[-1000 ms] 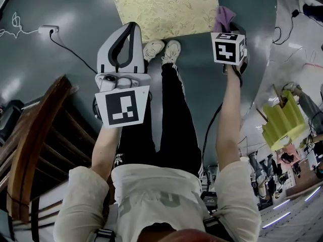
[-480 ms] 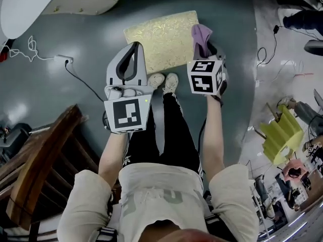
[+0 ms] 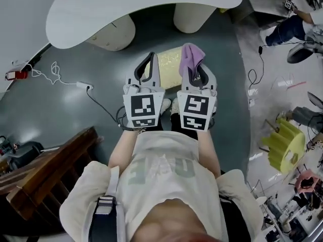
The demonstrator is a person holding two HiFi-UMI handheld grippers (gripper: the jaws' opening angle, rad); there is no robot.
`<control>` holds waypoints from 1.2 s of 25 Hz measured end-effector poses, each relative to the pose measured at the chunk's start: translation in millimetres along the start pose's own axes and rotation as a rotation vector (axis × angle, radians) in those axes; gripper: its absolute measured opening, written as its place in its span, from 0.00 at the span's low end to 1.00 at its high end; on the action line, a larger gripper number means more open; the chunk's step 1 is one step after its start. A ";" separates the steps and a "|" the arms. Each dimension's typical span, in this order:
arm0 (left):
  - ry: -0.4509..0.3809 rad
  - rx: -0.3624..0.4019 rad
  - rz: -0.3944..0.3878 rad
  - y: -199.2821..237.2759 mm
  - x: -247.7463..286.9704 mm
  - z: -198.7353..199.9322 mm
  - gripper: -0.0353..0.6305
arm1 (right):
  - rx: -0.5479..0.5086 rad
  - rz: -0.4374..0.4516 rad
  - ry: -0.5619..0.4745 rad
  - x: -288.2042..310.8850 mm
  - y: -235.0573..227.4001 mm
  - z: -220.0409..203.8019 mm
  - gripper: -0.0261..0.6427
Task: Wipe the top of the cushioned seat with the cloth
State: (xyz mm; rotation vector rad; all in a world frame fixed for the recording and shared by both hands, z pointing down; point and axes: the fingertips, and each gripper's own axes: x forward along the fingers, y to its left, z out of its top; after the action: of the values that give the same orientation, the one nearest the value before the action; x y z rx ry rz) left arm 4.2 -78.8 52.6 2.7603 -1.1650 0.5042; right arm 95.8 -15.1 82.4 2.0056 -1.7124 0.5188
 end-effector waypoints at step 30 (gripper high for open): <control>-0.102 0.021 -0.022 -28.5 -79.2 39.5 0.06 | -0.057 0.004 -0.194 -98.3 18.3 24.1 0.17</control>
State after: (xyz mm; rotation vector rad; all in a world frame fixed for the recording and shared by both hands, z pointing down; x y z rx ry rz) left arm -16.8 -13.8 -10.5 2.8440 -1.1542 0.3799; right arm 62.1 49.4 9.8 2.0690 -1.8219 0.2803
